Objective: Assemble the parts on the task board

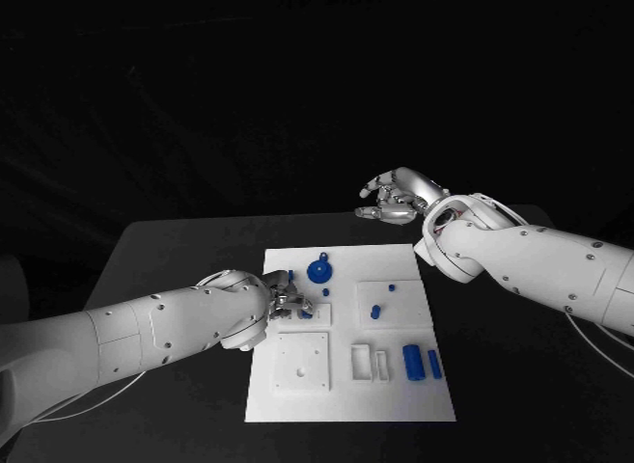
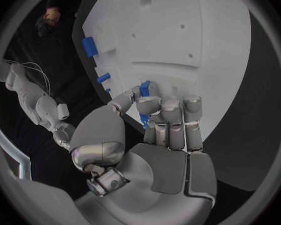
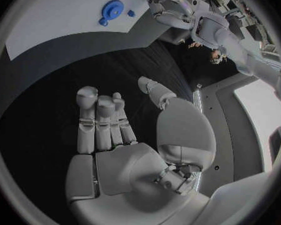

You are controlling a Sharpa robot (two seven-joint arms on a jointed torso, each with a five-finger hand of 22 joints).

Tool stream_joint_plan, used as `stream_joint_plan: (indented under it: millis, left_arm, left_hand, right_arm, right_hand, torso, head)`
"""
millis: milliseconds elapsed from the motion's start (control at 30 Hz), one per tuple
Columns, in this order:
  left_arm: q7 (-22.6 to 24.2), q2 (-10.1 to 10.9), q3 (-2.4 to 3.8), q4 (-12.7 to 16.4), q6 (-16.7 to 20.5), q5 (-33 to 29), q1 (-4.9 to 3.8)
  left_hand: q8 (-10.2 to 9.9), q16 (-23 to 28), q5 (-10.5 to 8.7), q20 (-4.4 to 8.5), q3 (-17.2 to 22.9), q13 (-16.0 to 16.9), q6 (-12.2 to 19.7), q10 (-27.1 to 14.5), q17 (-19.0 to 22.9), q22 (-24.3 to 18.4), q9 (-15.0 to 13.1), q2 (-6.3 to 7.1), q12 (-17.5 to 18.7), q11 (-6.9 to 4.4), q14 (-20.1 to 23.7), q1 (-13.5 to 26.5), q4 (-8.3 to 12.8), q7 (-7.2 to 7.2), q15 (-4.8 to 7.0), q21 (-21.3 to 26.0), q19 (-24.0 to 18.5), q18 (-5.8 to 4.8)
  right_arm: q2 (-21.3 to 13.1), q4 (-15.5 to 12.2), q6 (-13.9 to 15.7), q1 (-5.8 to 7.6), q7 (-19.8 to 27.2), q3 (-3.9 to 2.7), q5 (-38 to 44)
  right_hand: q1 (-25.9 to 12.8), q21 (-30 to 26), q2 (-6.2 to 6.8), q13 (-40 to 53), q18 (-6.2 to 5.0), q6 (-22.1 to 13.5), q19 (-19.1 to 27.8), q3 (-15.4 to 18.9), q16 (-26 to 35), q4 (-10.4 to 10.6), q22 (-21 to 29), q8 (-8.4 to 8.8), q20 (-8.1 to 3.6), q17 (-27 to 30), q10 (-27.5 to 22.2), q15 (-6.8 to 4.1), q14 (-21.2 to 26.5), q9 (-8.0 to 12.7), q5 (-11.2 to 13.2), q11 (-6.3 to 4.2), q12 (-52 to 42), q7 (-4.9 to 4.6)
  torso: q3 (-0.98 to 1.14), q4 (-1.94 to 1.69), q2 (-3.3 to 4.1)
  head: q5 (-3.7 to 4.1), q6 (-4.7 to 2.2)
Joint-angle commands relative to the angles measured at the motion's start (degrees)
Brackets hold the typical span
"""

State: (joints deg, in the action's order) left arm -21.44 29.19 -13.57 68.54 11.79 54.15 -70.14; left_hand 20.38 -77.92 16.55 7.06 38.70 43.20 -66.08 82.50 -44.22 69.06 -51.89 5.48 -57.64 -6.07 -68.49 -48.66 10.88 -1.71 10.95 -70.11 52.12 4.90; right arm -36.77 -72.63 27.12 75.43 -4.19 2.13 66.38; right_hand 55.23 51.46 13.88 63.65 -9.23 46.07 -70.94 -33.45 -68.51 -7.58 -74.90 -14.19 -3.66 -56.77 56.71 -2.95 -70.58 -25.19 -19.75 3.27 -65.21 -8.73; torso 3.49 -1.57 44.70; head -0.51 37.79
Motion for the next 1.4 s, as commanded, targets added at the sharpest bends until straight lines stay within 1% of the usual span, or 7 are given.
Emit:
stream_joint_plan:
  millis: [33, 467, 600, 733, 1167, 1267, 1400]
  left_arm:
    - [-0.42, 0.01, -0.08, -0.09, -1.38, 0.80, 0.12]
    - [-0.78, 0.19, -0.08, -0.44, -1.10, 1.18, 0.12]
    - [-0.81, 0.26, -0.08, -0.52, -0.50, 1.29, 0.13]
    - [-0.75, 0.27, -0.08, -0.41, -0.24, 1.30, 0.14]
    - [-0.37, 0.08, -0.08, 0.02, -0.10, 2.02, 0.17]
    - [-0.07, -0.01, -0.08, 0.14, -0.20, 2.01, 0.17]
    - [0.14, -0.10, -0.08, 0.08, -0.28, 1.86, 0.18]
  left_hand:
    - [0.13, -0.28, 0.21, 7.62, 0.54, -0.10, -7.34, -1.83, 0.07, 0.10, -0.03, -2.62, -0.32, -1.46, 0.38, -2.92, 0.92, 3.21, 0.36, -0.27, -0.35, 0.21]
    - [0.11, -0.40, 0.56, 7.58, 0.50, -0.18, -7.32, -1.86, 0.13, 0.11, -0.03, -3.10, -0.37, -1.51, 0.35, -3.01, 1.18, 3.23, 0.27, -0.30, -0.32, 0.17]
    - [0.09, -0.42, 0.58, 7.56, 0.47, -0.21, -7.31, -1.87, 0.15, 0.11, -0.03, -3.28, -0.37, -1.51, 0.35, -2.95, 1.17, 3.23, 0.25, -0.30, -0.31, 0.15]
    - [0.08, -0.43, 0.57, 7.55, 0.43, -0.24, -7.30, -1.88, 0.17, 0.11, -0.02, -3.40, -0.37, -1.51, 0.35, -2.88, 1.14, 3.22, 0.23, -0.30, -0.31, 0.14]
    - [0.05, -0.46, 0.45, 7.53, 0.33, -0.30, -7.26, -1.91, 0.22, 0.10, -0.02, -3.65, -0.37, -1.52, 0.34, -2.68, 1.10, 3.22, 0.19, -0.30, -0.28, 0.12]
    - [0.04, -0.46, 0.25, 7.53, 0.24, -0.34, -7.24, -1.91, 0.26, 0.10, -0.02, -3.56, -0.38, -1.51, 0.36, -2.56, 1.11, 3.21, 0.18, -0.29, -0.29, 0.11]
    - [0.09, -0.47, -0.48, 7.50, -0.13, -0.41, -7.36, -1.86, 0.39, 0.07, -0.04, -2.73, -0.50, -1.41, 0.40, -1.94, 0.71, 3.18, 0.19, -0.23, -0.28, 0.09]
  right_arm:
    - [0.01, -0.01, -0.66, 0.00, 0.17, -0.03, -0.05]
    - [0.01, 0.03, -0.72, -0.02, 0.17, -0.03, -0.05]
    - [0.03, 0.05, -0.74, -0.02, 0.18, -0.03, -0.05]
    - [0.05, 0.06, -0.79, -0.02, 0.18, -0.03, -0.05]
    - [0.06, 0.11, -0.81, -0.03, 0.18, -0.03, -0.07]
    - [0.13, 0.11, -0.85, -0.03, 0.19, -0.03, -0.07]
    - [0.13, 0.12, -0.97, -0.03, 0.15, -0.03, -0.07]
  right_hand:
    - [0.32, -0.19, -0.19, -0.09, -5.77, -0.78, -0.19, 0.23, 0.18, 0.14, -0.45, -0.39, -0.23, 0.09, -0.55, -0.14, 0.10, -0.04, -0.24, 0.00, -0.40, -1.08]
    - [0.29, -0.20, -0.20, -0.14, -5.77, -0.80, -0.22, 0.27, 0.17, 0.19, -0.47, -0.39, -0.23, 0.09, -0.56, -0.14, 0.08, -0.04, -0.29, 0.00, -0.46, -1.08]
    - [0.29, -0.20, -0.20, -0.16, -5.77, -0.81, -0.23, 0.28, 0.16, 0.19, -0.48, -0.39, -0.23, 0.09, -0.56, -0.14, 0.08, -0.03, -0.31, 0.00, -0.47, -1.08]
    - [0.30, -0.21, -0.20, -0.17, -5.77, -0.81, -0.23, 0.28, 0.16, 0.19, -0.48, -0.39, -0.24, 0.09, -0.57, -0.14, 0.07, -0.03, -0.32, 0.00, -0.49, -1.08]
    - [0.26, -0.22, -0.22, -0.23, -5.77, -0.82, -0.25, 0.32, 0.15, 0.24, -0.50, -0.40, -0.24, 0.09, -0.58, -0.14, 0.07, -0.03, -0.37, 0.00, -0.53, -1.08]
    - [0.25, -0.23, -0.22, -0.24, -5.77, -0.82, -0.25, 0.32, 0.15, 0.25, -0.50, -0.40, -0.24, 0.09, -0.59, -0.14, 0.07, -0.03, -0.38, 0.00, -0.54, -1.08]
    - [0.25, -0.23, -0.23, -0.26, -5.77, -0.83, -0.25, 0.33, 0.15, 0.26, -0.51, -0.40, -0.24, 0.09, -0.59, -0.14, 0.07, -0.03, -0.40, 0.00, -0.55, -1.08]
  torso:
    - [0.01, -0.01, 0.01]
    - [-0.01, -0.02, 0.00]
    - [0.02, 0.02, -0.02]
    - [-0.01, -0.01, 0.01]
    - [0.00, 0.01, 0.00]
    - [0.02, 0.00, -0.02]
    - [0.02, 0.03, -0.01]
  head:
    - [0.00, 0.02]
    - [-0.03, 0.09]
    - [-0.09, 0.04]
    - [-0.08, 0.13]
    - [-0.15, 0.14]
    - [-0.21, 0.13]
    - [-0.21, 0.14]
